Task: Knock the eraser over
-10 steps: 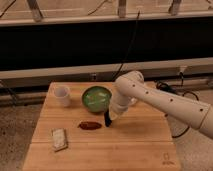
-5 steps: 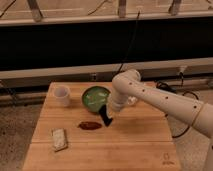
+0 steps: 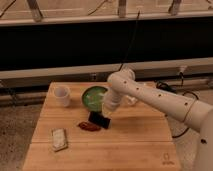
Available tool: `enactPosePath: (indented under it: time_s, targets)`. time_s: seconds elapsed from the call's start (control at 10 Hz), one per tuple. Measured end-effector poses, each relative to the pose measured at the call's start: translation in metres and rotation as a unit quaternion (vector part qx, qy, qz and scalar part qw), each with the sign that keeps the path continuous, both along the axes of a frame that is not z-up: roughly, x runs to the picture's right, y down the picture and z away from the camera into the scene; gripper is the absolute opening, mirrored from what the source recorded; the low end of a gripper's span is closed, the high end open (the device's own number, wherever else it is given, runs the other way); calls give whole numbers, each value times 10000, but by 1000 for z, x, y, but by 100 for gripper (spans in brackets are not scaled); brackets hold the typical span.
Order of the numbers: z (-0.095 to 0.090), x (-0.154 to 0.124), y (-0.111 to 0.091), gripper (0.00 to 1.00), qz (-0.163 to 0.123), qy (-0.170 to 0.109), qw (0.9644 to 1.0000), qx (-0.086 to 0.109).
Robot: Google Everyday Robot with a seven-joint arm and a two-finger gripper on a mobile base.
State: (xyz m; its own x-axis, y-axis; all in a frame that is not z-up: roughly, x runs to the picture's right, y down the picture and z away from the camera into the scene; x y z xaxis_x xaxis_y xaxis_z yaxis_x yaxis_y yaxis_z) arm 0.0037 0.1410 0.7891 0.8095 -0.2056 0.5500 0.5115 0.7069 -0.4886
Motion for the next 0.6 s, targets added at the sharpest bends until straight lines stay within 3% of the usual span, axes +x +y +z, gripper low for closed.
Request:
enactPosePath:
  time_s: [0.2,0.6]
  targets:
    - [2,-7,1,0,-6,-70,10000,-7]
    - [-20,-5,8,0,13,-152,9999,-38]
